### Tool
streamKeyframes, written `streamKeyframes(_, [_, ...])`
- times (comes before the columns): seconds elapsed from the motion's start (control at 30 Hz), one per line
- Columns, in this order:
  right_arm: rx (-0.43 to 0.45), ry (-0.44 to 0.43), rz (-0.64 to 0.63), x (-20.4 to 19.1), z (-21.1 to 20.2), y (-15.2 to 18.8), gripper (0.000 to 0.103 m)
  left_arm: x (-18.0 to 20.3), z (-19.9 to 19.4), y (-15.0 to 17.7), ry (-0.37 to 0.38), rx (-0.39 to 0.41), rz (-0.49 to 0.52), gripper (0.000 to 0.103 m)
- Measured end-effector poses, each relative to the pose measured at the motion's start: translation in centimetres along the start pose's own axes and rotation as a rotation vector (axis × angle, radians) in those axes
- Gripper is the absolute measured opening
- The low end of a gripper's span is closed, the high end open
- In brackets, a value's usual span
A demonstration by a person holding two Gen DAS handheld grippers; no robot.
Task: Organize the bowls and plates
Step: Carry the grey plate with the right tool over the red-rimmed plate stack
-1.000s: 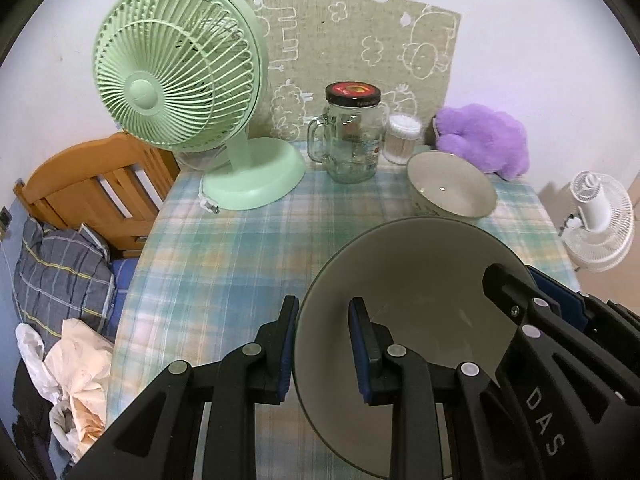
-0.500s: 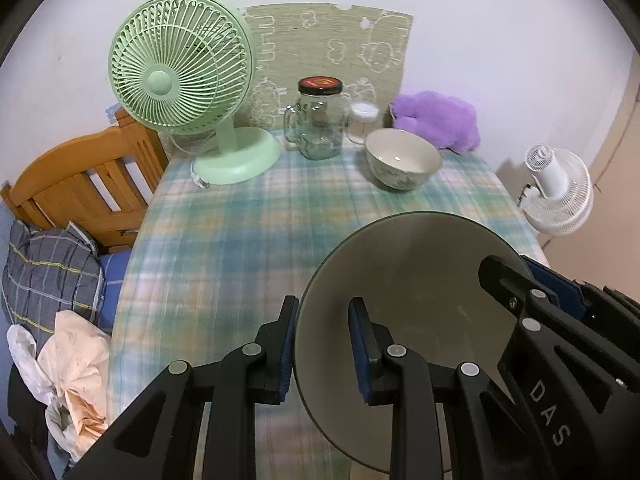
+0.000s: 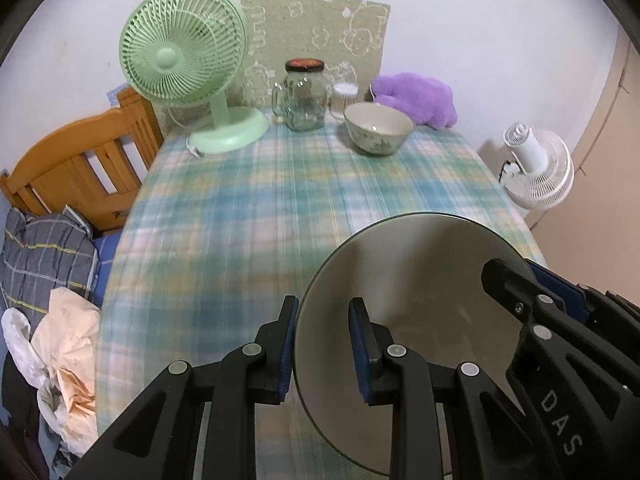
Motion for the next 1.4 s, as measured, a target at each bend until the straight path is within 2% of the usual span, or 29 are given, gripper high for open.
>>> streamKeyframes(0.4, [-0.059, 0.033, 0.029, 1.7, 0.1, 4.0, 0.024, 1.5, 1.1, 3.7, 0.031, -0.073, 0.022, 0.023])
streamKeyframes(1.13, [-0.144, 0.027, -0.029, 1.1, 3.0, 5.4, 0.024, 1.4, 4.8, 6.2, -0.009, -0.174, 0.001, 0.024])
streamKeyframes(1.4, [-0.170, 0.028, -0.033, 1.4, 4.2, 5.9, 0.024, 1.3, 5.3, 6.1, -0.037, -0.165, 0.021, 0.023])
Point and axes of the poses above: each gripper's, at about its wrist camera, not at the fingertips, and z roughly the way its jaws point, x to its right, y to its underside, the point moved 9 cm from there along z, roughly the way its jaws point, and after that the axes turned 3 degrees about x, right-handed, at the moved point
